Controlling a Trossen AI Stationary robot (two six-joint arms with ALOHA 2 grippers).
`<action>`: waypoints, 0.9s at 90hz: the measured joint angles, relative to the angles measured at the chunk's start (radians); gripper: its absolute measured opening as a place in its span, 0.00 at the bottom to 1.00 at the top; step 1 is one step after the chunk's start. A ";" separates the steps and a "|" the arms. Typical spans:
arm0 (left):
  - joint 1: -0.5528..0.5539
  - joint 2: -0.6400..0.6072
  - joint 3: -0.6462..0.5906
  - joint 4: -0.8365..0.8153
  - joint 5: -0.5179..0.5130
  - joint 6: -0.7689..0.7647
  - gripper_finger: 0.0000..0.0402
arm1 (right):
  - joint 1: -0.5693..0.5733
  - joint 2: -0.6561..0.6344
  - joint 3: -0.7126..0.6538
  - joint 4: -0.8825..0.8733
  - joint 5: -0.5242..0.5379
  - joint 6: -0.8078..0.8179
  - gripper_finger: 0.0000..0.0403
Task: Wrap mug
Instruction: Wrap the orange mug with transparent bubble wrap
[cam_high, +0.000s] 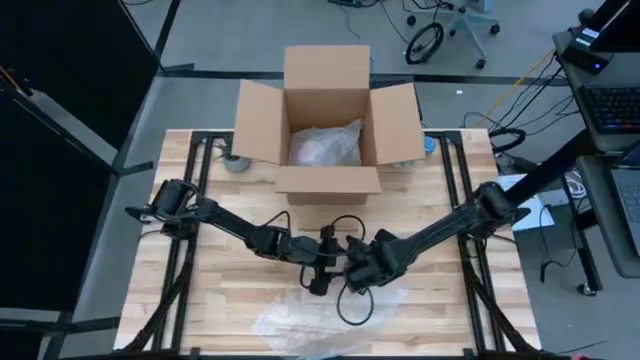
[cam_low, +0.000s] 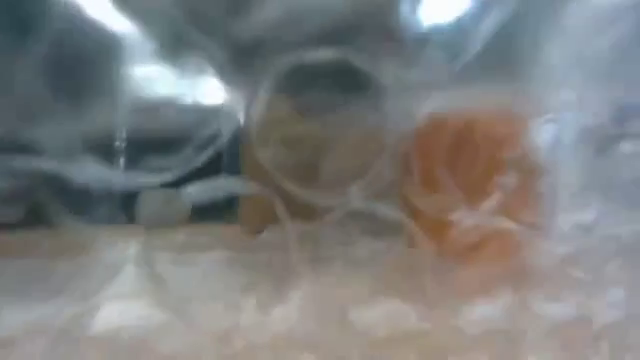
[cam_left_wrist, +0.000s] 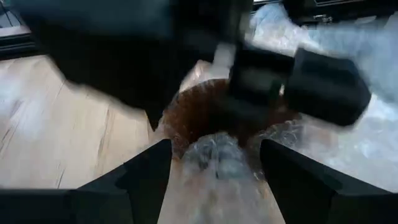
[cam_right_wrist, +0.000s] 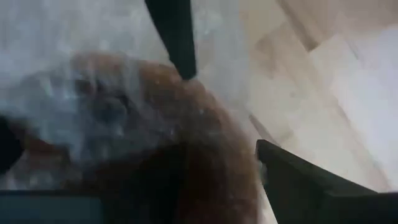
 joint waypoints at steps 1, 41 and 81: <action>0.000 -0.001 0.000 -0.001 0.000 0.000 0.59 | 0.000 0.005 0.000 0.000 0.000 0.001 0.46; -0.006 -0.016 -0.002 -0.007 0.001 -0.008 0.59 | -0.007 0.035 -0.011 0.109 -0.026 -0.059 0.09; -0.006 -0.016 -0.001 -0.011 0.004 -0.018 0.59 | -0.014 0.031 -0.010 0.120 -0.042 -0.063 0.40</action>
